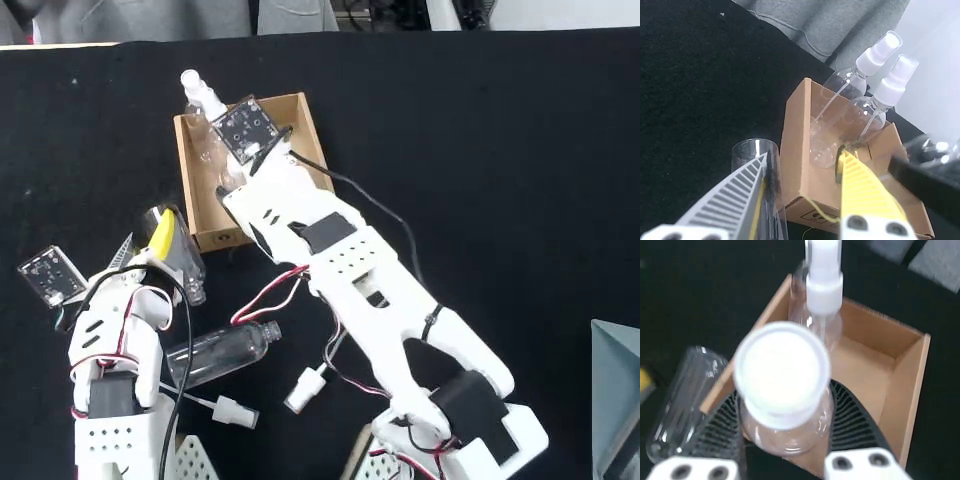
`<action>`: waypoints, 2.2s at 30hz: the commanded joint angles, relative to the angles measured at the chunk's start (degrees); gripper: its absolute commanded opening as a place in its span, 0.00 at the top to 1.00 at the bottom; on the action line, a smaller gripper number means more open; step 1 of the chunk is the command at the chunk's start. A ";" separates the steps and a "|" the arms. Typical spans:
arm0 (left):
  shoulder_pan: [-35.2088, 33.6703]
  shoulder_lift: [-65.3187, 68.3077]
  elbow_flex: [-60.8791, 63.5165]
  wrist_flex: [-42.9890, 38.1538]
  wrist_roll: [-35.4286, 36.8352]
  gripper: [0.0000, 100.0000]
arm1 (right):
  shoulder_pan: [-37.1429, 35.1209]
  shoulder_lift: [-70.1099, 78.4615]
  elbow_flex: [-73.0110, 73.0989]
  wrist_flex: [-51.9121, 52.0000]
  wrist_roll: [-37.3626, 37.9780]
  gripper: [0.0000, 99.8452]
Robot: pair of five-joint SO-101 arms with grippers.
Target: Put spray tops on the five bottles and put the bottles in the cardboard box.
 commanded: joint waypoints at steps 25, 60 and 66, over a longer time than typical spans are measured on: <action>-0.40 -0.88 1.45 -0.09 -0.53 0.79 | -5.89 12.26 -5.32 -8.00 0.09 0.95; -0.40 -0.88 1.45 -0.09 -0.53 0.79 | -3.87 21.58 -4.26 -11.43 0.09 0.82; -0.40 -0.88 1.45 -0.09 -0.53 0.79 | -4.13 21.58 -3.12 -11.52 0.09 0.73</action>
